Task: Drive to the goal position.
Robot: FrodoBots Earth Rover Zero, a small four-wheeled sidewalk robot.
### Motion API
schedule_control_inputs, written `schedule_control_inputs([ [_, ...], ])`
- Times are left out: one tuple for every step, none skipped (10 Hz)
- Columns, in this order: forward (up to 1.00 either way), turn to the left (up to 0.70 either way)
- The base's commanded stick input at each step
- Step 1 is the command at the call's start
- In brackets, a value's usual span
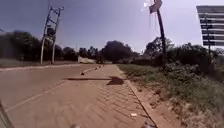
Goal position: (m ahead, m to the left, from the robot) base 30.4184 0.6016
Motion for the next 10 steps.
schedule_control_inputs([
  [0.3,0.0],
  [0.3,0.0],
  [0.3,0.0],
  [0.3,0.0],
  [0.3,0.0],
  [0.3,0.0],
  [0.3,0.0],
  [0.3,0.0],
  [0.3,0.0],
  [0.3,0.0],
])
